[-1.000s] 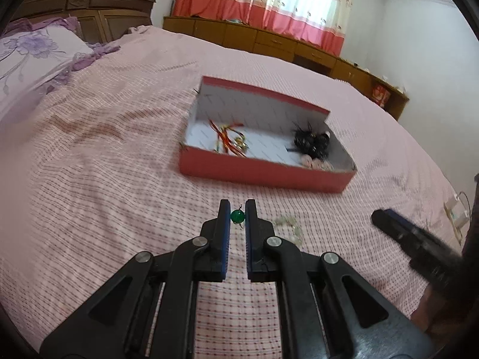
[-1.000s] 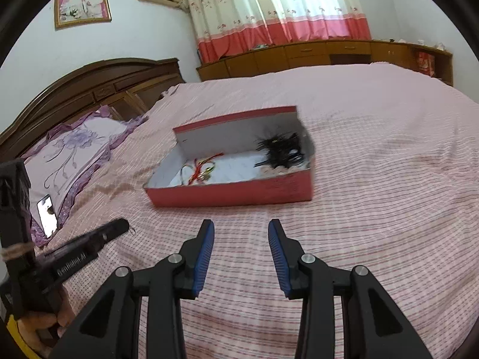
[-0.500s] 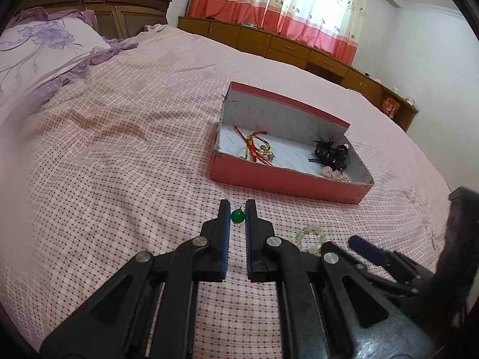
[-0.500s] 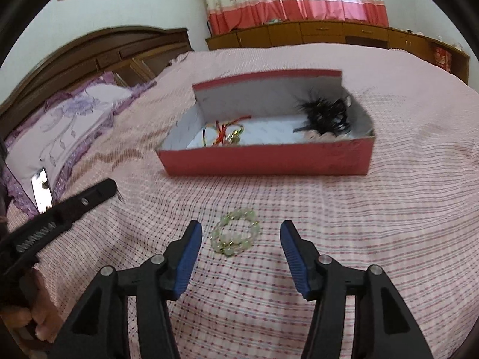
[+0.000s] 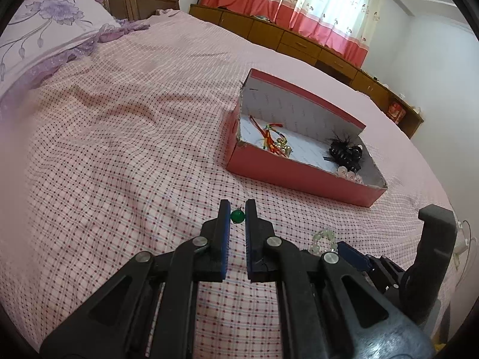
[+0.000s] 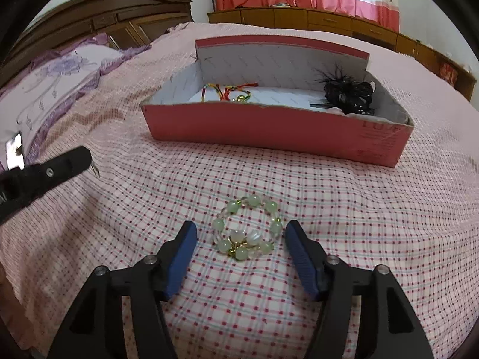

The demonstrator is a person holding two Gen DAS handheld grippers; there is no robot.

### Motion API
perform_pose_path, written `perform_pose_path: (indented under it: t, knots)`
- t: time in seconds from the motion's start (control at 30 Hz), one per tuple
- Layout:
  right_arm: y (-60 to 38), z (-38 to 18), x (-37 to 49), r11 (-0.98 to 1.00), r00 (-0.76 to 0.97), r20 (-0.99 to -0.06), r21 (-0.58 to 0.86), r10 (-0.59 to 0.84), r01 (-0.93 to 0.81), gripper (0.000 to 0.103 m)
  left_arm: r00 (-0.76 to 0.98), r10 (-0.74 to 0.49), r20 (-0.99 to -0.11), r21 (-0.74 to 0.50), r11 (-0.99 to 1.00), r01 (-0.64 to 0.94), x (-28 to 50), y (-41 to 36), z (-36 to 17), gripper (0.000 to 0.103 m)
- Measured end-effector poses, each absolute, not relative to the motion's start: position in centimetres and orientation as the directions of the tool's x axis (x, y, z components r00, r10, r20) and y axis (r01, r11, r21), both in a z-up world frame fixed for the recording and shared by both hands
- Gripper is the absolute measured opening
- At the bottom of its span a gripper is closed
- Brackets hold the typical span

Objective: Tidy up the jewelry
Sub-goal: 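Grasp the last green-bead earring with the left gripper while the right grasps the jade bead bracelet, then carry the earring in the left gripper into the box while the right carries the bracelet in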

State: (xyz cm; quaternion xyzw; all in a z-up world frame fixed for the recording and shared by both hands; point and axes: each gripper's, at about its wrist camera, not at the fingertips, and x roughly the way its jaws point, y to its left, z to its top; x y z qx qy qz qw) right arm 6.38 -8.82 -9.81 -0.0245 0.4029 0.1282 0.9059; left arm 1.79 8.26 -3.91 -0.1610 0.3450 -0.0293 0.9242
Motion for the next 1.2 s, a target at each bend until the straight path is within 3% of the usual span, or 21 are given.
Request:
perform_pose_path:
  t: [0.1,0.23,0.47,1.2]
  knots:
    - [-8.6,-9.9,6.4,0.968,0.651,-0.733,0.043,0.199,-0.248,0.063,0.757,-0.166,-0.632,-0.323,0.944,-0.064,2.0,8.5,-4.2,0.0]
    - [-8.7,-10.0,6.4,0.972,0.66,-0.728,0.034,0.184,-0.233,0.046,0.754,-0.163,-0.636,-0.325,0.943,-0.07,2.1,8.8,-4.4,0.0]
    - [-9.7,-9.6,6.4,0.972,0.661,-0.722,0.07,0.205,-0.224,0.03,0.755,-0.149,-0.639,-0.307,0.949,-0.073,2.1,8.5,-4.0,0.0]
    - [-16.1,-4.6,3.2,0.952,0.748,-0.589,0.166,0.305,-0.258,0.027,0.778,-0.151,-0.609,-0.254,0.967,-0.011,1.2,5.3,-0.9,0.001]
